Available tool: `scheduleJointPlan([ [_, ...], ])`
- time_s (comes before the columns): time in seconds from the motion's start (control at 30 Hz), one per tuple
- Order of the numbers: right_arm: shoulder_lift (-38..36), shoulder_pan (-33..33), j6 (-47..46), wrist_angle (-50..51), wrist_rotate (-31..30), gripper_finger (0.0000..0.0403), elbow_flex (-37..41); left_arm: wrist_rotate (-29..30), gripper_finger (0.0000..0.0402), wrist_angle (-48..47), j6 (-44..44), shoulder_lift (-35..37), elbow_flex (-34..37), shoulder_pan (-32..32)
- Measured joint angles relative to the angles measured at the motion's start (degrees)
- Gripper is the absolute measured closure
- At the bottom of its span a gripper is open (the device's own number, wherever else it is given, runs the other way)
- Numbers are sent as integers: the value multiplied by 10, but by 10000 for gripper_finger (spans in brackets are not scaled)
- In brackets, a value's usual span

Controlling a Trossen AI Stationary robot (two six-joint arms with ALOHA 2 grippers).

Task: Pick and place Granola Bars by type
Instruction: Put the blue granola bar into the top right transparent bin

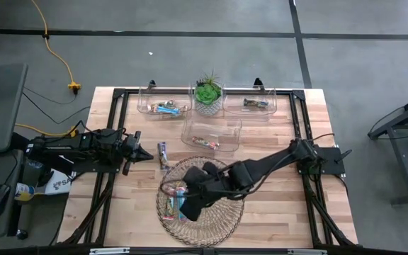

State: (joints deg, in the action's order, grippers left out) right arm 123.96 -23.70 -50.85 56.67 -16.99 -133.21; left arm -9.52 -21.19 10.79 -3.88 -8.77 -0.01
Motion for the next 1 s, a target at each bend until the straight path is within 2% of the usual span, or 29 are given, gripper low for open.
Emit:
scheduleJointPlan([
  [0.07,1,0,70,6,-6,295,12,0,401,0,0,0,0,0],
  [0.13,0,4,99,-7,-7,295,38,0,401,0,0,0,0,0],
  [0.27,1,20,69,-27,22,295,101,0,401,0,0,0,0,0],
  [0.4,1,38,55,-72,96,295,174,0,401,0,0,0,0,0],
  [0.57,1,55,144,-116,157,295,243,1,401,0,0,0,0,0],
  [1.0,1,106,439,-114,205,295,306,2,401,0,0,0,0,0],
])
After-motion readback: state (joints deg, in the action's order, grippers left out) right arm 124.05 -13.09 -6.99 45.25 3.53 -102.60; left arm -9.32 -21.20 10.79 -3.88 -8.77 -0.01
